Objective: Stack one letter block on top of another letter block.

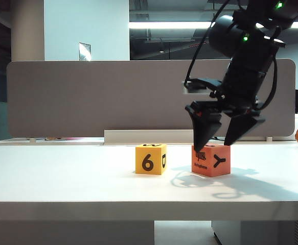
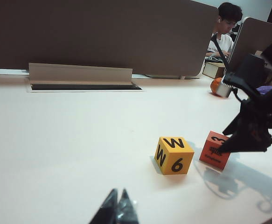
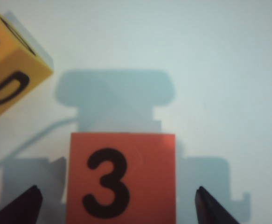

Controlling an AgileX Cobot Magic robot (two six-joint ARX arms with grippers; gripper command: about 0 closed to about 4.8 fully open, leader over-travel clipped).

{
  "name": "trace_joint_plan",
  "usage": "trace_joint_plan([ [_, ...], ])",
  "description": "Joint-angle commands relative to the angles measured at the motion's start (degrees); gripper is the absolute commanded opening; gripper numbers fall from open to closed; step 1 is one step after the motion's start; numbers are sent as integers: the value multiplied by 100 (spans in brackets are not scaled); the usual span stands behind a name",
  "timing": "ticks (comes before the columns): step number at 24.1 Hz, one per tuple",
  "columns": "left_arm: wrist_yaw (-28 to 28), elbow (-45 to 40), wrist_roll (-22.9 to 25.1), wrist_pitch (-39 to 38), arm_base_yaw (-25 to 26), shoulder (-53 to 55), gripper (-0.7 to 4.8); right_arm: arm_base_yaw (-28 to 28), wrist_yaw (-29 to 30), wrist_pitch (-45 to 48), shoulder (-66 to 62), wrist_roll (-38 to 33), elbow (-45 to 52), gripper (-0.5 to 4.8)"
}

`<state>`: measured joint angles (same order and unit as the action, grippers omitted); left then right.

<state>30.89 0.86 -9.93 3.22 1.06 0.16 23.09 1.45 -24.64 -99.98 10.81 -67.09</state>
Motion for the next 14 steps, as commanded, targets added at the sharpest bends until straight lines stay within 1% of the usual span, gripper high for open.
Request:
trace_joint_plan([
  [1,20,15,4,63,-7,7,-6,11,-28,17,-85,-7,-24,479],
  [10,20,13,4,61,-7,7,-6,13,-33,136,-212,-9,-24,479],
  [13,20,13,4,63,-7,7,-6,13,-31,186,-212,-9,-24,418],
  [14,20,13,4,63,-7,7,-6,13,-31,205,-212,-9,-24,410],
])
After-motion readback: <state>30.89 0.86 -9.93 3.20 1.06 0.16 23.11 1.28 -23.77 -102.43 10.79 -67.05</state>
